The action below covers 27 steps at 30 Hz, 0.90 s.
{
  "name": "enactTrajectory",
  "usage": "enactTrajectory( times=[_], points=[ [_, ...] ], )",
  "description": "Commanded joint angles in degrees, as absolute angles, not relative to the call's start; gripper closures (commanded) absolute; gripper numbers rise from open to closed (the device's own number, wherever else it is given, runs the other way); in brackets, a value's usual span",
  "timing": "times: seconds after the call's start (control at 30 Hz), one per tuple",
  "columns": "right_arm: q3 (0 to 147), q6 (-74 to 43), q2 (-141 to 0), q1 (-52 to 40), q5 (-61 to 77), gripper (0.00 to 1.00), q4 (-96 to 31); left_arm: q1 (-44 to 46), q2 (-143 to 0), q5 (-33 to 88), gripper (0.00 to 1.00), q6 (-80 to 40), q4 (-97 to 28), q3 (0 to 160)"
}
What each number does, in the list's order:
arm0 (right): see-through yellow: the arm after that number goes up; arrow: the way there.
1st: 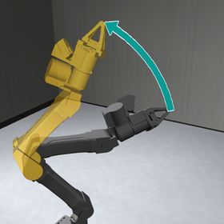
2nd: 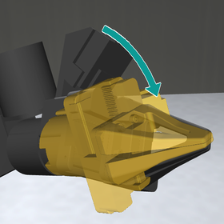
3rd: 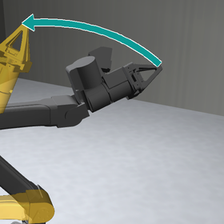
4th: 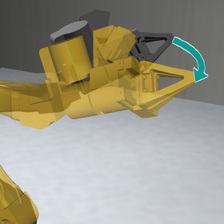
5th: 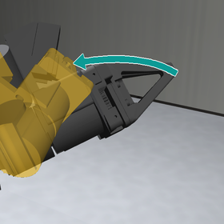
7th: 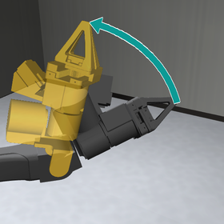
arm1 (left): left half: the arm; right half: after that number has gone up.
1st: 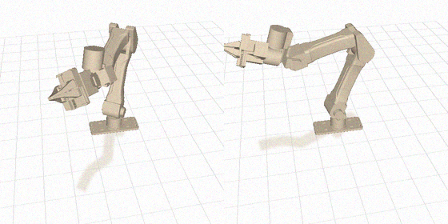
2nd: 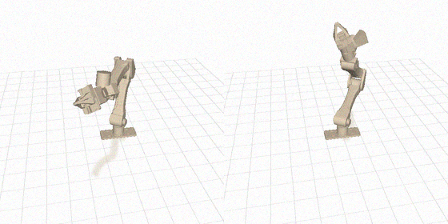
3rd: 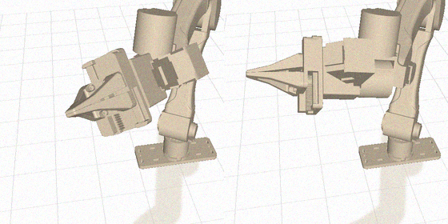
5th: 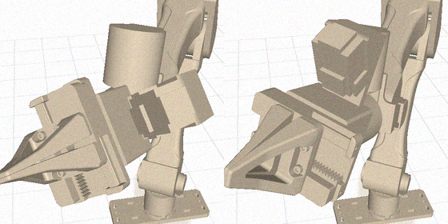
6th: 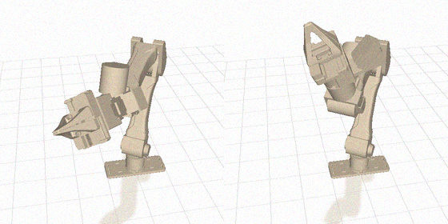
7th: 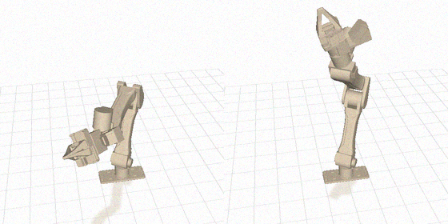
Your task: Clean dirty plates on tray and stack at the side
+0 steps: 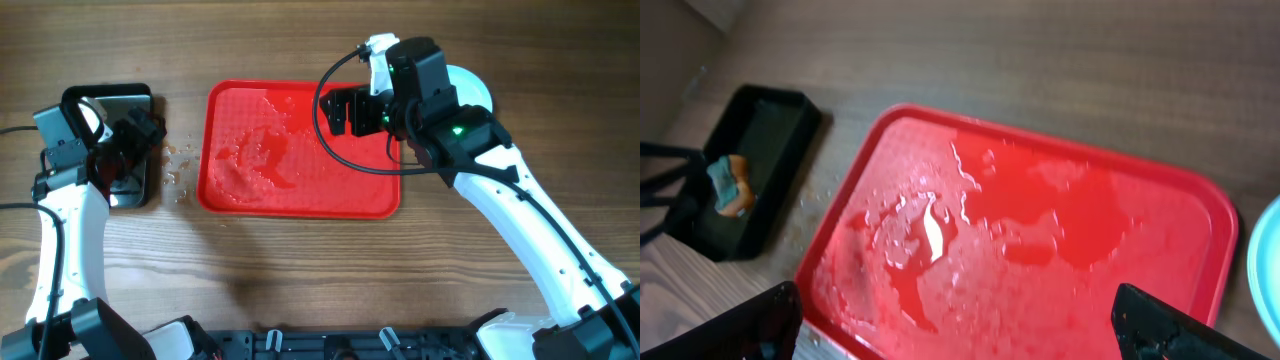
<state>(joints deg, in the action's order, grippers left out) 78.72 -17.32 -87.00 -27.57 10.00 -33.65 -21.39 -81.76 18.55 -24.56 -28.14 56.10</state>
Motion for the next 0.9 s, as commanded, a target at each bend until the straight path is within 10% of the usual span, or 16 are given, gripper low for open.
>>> enactTrajectory(
  times=[0.0, 0.87],
  points=[
    [78.35, -18.24, -86.52, -27.53, 9.30, 0.00, -34.17, -21.26, -82.30, 19.49, 0.00, -24.49, -28.14, 55.83],
    [78.13, -19.53, -74.85, -26.76, 0.21, 0.00, -36.77, -21.26, -82.30, 19.49, 0.00, -24.49, -28.14, 55.83]
  ],
)
